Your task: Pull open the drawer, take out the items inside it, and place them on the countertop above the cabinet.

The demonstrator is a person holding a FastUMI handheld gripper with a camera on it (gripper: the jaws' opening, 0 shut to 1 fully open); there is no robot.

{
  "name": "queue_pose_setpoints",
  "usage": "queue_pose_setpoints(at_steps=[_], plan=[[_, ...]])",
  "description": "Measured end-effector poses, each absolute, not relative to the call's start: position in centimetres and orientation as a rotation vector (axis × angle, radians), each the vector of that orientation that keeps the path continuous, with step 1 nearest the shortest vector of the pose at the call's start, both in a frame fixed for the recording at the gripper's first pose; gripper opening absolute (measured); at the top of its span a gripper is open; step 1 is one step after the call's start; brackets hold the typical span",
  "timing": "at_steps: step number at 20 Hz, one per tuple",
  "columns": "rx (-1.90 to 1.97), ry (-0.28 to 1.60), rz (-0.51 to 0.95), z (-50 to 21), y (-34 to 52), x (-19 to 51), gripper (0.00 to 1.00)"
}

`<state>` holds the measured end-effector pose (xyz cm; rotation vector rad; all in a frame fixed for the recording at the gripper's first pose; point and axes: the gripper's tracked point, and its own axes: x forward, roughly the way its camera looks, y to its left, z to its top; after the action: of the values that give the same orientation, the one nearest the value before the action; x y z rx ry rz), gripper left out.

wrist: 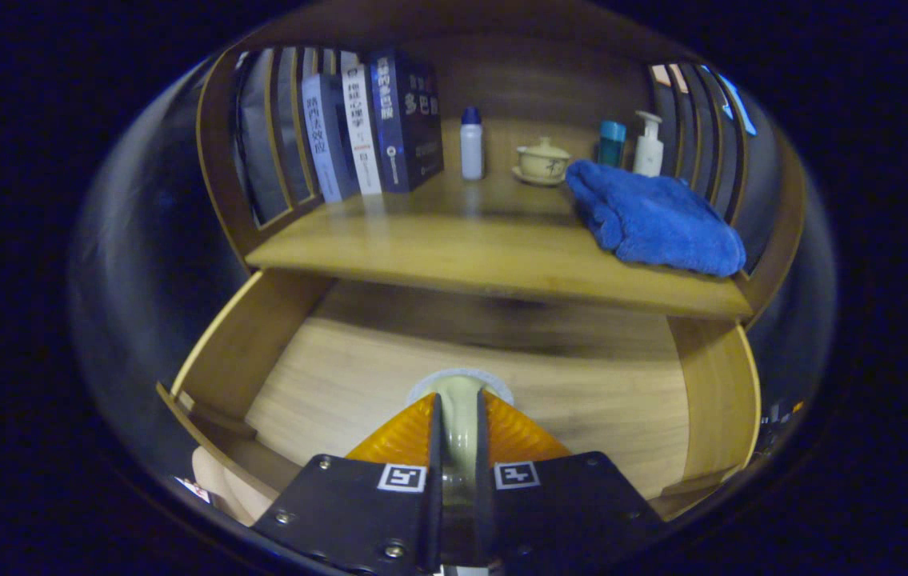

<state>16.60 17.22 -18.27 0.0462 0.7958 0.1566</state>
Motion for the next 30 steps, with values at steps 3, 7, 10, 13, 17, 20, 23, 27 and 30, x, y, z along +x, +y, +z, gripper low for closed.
queue_pose_setpoints(at_steps=[3, 7, 10, 13, 17, 20, 23, 27, 30], plan=[[0.061, 0.72, 0.159, -14.6, 17.3, 17.6, 0.17], [0.079, 0.621, 0.135, -10.7, 16.9, 20.7, 0.17], [0.106, 0.537, 0.076, -8.9, 16.2, 24.0, 0.17], [0.123, 0.492, 0.019, -8.7, 15.9, 27.4, 0.17], [0.109, 0.49, -0.015, -10.9, 16.3, 30.4, 0.17], [0.102, 0.49, -0.042, -12.2, 16.5, 31.8, 0.17], [0.108, 0.46, -0.071, -12.6, 16.2, 32.8, 0.17], [0.103, 0.418, -0.107, -13.1, 15.8, 34.7, 0.17], [0.087, 0.368, -0.136, -13.0, 15.5, 36.1, 0.17]])
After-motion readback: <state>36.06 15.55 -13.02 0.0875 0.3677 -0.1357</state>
